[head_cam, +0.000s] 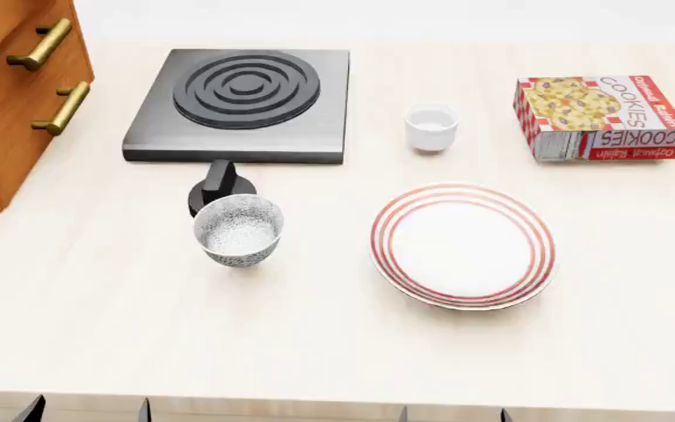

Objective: Pick the akita bowl on the wooden cabinet and place it on the plate.

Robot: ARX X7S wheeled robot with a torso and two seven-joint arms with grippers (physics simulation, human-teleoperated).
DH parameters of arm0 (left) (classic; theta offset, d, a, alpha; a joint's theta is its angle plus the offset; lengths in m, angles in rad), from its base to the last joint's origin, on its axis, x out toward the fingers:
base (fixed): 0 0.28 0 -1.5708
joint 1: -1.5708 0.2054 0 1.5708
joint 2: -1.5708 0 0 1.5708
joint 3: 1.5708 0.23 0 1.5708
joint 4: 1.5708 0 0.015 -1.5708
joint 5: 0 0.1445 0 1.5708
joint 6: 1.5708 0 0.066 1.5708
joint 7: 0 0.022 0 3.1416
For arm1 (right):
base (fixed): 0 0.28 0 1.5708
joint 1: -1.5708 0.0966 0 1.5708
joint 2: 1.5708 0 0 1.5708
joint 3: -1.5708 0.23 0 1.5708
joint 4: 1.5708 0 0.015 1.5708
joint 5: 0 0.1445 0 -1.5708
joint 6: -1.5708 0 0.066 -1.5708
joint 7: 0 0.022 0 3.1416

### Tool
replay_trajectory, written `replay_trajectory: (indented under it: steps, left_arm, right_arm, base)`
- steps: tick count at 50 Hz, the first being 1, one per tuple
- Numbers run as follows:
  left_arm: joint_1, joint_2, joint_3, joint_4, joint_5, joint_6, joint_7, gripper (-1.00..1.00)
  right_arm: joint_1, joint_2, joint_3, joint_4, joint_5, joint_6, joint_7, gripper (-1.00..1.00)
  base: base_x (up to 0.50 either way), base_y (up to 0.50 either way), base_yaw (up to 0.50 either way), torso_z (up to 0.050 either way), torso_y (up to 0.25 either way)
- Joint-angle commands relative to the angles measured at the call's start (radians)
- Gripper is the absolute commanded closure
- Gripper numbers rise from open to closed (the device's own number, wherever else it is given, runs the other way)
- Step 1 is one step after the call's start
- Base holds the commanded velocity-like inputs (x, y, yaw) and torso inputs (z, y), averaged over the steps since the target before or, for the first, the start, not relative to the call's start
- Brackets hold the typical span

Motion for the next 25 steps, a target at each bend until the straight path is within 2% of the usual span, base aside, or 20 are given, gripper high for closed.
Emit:
replay_trajectory:
  steps: [1,23,24,25]
  left_arm:
    - [0.0,-0.016,0.017,0.002,-0.019,-0.003,-0.018,-1.0]
    - [-0.007,-0.064,0.077,0.0,-0.047,-0.006,-0.094,-1.0]
    - [-0.007,-0.061,0.131,-0.063,0.08,0.076,-0.088,-1.0]
    - [0.004,-0.01,0.016,-0.002,0.002,0.009,-0.017,-1.0]
  right_arm:
    - [-0.003,0.015,-0.023,-0.006,0.005,0.001,0.026,-1.0]
    - [-0.005,0.063,-0.079,-0.005,0.067,-0.01,0.082,-1.0]
    - [0.001,0.058,-0.074,0.007,0.04,-0.018,0.068,-1.0]
    - [-0.005,0.011,-0.02,-0.001,-0.005,-0.002,0.011,-1.0]
  base:
    - [0.0,0.0,0.0,0.0,0.0]
    - [0.0,0.0,0.0,0.0,0.0]
    - [0.0,0.0,0.0,0.0,0.0]
    - [0.0,0.0,0.0,0.0,0.0]
